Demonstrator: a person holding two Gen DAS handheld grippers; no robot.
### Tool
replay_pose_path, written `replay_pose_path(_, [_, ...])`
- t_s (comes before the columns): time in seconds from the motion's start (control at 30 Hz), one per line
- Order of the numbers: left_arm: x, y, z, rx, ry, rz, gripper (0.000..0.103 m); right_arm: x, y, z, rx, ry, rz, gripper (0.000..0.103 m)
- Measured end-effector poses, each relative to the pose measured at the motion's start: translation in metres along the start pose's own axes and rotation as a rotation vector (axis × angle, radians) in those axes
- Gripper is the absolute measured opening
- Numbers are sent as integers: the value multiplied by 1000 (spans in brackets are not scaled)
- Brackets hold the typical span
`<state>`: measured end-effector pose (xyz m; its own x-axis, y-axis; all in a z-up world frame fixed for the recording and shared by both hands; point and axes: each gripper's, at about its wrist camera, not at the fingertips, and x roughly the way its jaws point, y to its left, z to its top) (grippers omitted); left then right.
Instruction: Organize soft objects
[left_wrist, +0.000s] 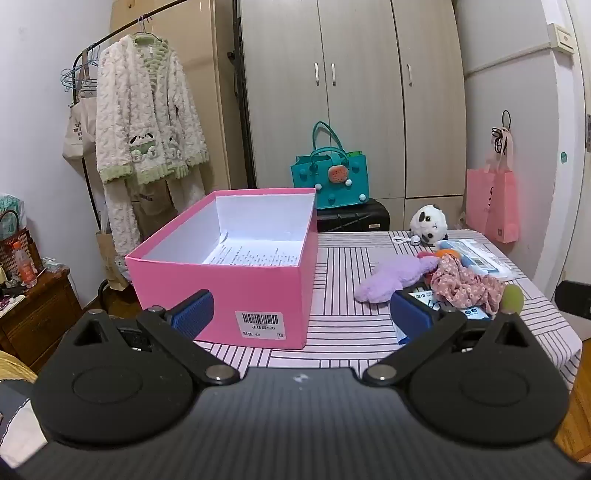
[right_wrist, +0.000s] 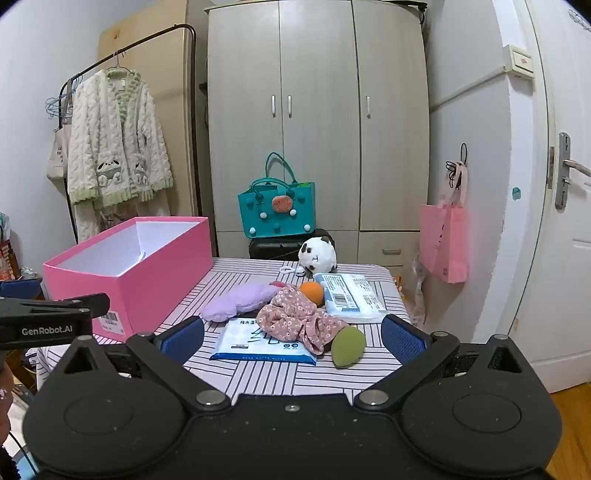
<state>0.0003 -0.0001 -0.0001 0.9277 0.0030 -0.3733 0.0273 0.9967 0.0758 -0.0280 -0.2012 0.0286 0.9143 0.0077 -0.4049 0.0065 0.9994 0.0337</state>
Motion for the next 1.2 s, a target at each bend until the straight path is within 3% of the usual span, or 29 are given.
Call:
replay_pose_path(0.53, [5, 5, -10, -67, 0, -48, 103, 1, -5, -5, -4, -22, -16, 103])
replay_pose_path(0.8, [11, -2, -14, -40, 14, -43, 103, 4, -7, -13, -29, -32, -20, 103])
replay_pose_path(0.9, [12, -8, -17, -21, -4, -5, 103, 5, -8, -15, -38, -36, -18, 103])
replay_pose_path(1.2, [12, -15, -23, -21, 14, -53, 103, 5, -13, -24, -36, -61, 10, 103])
